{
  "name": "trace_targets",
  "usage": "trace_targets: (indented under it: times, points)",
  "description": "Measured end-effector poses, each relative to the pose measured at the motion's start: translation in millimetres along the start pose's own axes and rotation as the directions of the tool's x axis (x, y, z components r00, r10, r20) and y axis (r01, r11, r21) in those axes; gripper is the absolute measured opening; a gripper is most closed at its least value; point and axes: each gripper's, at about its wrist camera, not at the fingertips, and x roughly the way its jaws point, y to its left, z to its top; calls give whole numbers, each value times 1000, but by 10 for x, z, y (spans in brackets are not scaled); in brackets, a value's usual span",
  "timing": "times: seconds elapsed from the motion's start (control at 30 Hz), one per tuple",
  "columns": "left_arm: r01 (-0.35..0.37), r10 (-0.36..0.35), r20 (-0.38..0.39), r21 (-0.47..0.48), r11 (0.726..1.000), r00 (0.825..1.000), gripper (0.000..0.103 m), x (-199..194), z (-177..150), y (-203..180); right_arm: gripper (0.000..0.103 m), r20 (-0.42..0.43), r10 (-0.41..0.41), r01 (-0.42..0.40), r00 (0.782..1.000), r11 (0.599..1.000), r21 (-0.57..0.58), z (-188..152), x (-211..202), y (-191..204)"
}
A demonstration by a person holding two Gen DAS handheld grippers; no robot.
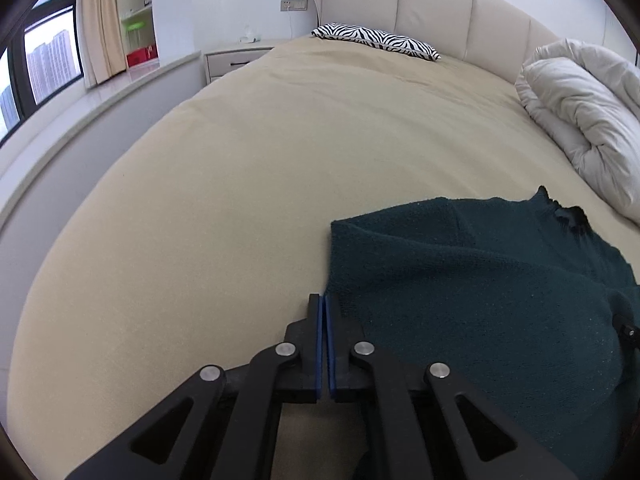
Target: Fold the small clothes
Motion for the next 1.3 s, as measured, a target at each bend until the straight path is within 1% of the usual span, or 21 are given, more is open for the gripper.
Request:
trace_targets:
  times: [0.2,0.33,0.43,0.47,0.53,0.57,0.6,0.63,0.73,0.8,0.83,0.87,0.93,1.0,1.03,1.1,1.13,1.17,1.2,1.27,1.3]
  points:
    - [-2,2,0,-7,1000,1000,5,7,23,8,6,22,15,-16,1000,999,34,-37,-130,-13]
    - [-11,11,-1,2,1000,1000,6,-2,52,-44,7,-21,56,-54,998,996,75,-25,-23,-123]
    - [-48,48,9,-20,999,999,9,-142,39,0,11,-10,93,-91,996,989,118,-9,-102,-195]
    - [-45,46,29,-26,999,999,9,-225,35,1,16,0,76,-75,997,988,133,-6,-151,-213]
    - [-51,51,95,0,999,994,11,-444,23,-85,19,86,21,-33,996,990,134,0,-365,-221]
    - [-48,44,125,28,998,991,14,-540,11,-168,19,124,16,-32,992,991,126,4,-465,-204]
    - [-50,42,140,56,997,989,21,-592,-8,-243,19,145,24,-42,989,992,119,6,-517,-180]
    - [-57,42,145,97,994,989,25,-611,-36,-350,19,163,53,-69,985,993,94,10,-573,-110]
    - [-81,68,80,170,982,994,25,-410,-157,-516,19,143,88,-86,986,996,-20,-28,-543,146]
    - [-67,66,8,156,985,998,28,-195,-244,-443,18,60,91,-88,994,995,-56,-108,-336,234]
    - [-51,49,17,139,989,999,32,-188,-266,-388,20,0,85,-85,996,995,-46,-157,-195,207]
    - [-37,36,14,123,992,999,34,-195,-255,-342,20,-10,103,-104,995,994,-32,-224,-112,139]
    - [-21,21,3,111,994,1000,38,-216,-229,-267,19,49,141,-141,989,990,-22,-285,-183,21]
    - [-24,23,9,110,994,1000,39,-275,-243,-198,19,65,118,-119,991,993,14,-310,-311,-87]
    - [-23,22,10,96,995,1000,42,-337,-263,-147,20,73,71,-73,995,997,21,-336,-412,-133]
    - [2,-3,15,51,999,1000,44,-504,-317,-23,35,82,-9,6,997,999,39,-395,-603,-228]
    - [21,-21,28,32,999,999,44,-648,-383,44,35,102,6,-11,995,998,54,-467,-758,-294]
    - [30,-31,37,25,999,999,45,-765,-435,101,40,121,19,-27,993,997,70,-548,-915,-352]
    - [41,-42,38,22,999,998,45,-898,-517,169,51,143,16,-28,990,996,83,-643,-1082,-402]
    - [74,-74,28,0,997,997,47,-1108,-703,286,62,193,18,-39,981,993,108,-872,-1412,-502]
    - [89,-88,18,-8,996,996,51,-1182,-782,324,66,202,24,-49,979,992,120,-975,-1542,-540]
